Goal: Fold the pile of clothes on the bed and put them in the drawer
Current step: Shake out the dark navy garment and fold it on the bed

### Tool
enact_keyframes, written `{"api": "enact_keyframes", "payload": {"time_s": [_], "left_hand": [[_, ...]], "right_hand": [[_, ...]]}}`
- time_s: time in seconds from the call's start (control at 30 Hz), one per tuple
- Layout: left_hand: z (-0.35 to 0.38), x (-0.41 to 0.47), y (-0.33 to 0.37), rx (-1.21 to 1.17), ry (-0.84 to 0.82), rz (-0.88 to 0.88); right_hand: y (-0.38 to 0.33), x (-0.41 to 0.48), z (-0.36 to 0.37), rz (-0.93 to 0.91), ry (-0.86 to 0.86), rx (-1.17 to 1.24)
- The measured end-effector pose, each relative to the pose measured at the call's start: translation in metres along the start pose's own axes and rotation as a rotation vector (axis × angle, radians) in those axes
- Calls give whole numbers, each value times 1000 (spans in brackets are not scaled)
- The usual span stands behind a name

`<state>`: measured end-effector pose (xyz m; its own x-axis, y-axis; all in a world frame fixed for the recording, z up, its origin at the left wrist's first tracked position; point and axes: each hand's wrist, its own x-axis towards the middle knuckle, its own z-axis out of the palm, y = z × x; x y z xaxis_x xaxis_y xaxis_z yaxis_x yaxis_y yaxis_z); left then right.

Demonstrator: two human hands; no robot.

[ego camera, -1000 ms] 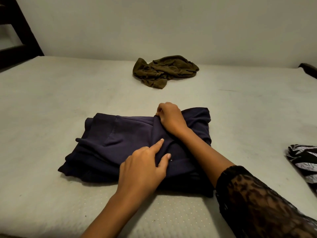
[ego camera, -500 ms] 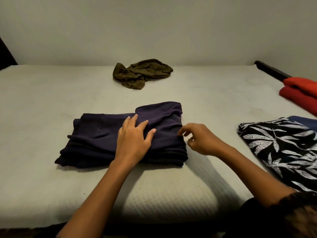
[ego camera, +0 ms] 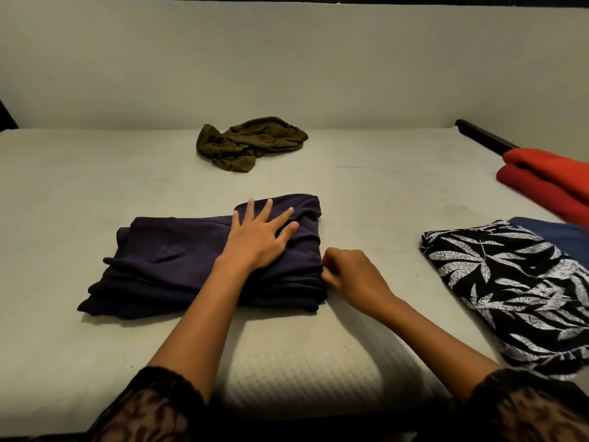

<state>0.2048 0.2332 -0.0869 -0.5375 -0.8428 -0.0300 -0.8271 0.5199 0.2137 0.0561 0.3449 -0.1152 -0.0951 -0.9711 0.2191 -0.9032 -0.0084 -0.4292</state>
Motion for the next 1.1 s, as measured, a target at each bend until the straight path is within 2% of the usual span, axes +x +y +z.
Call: {"api": "enact_keyframes", "payload": {"time_s": [0.2, 0.4, 0.43, 0.47, 0.53, 0.6, 0.67, 0.83, 1.1], "left_hand": [[15, 16, 15, -13, -218, -71], [17, 19, 7, -73, -241, -119], [17, 19, 7, -73, -237, -119], [18, 19, 8, -68, -231, -117], [20, 17, 9, -49, -211, -105], [22, 15, 9, -41, -175, -90], [23, 12, 11, -37, -128, -70], [25, 8, 13, 1, -60, -8], [27, 18, 21, -19, -195, -111]], "right_hand": [[-8, -15, -20, -51, -199, -114], [-29, -68, -48, -113, -655, 150], [-28, -80, -45, -124, -706, 130], [-24, -88, -41, -137, -702, 56], [-14, -86, -38, -126, -529, -114], [-6, -69, -42, -60, -337, -130], [-7, -53, -44, -50, -251, -161], [-29, -35, -16, -165, -170, -350], [-39, -40, -5, -331, -203, -409]]}}
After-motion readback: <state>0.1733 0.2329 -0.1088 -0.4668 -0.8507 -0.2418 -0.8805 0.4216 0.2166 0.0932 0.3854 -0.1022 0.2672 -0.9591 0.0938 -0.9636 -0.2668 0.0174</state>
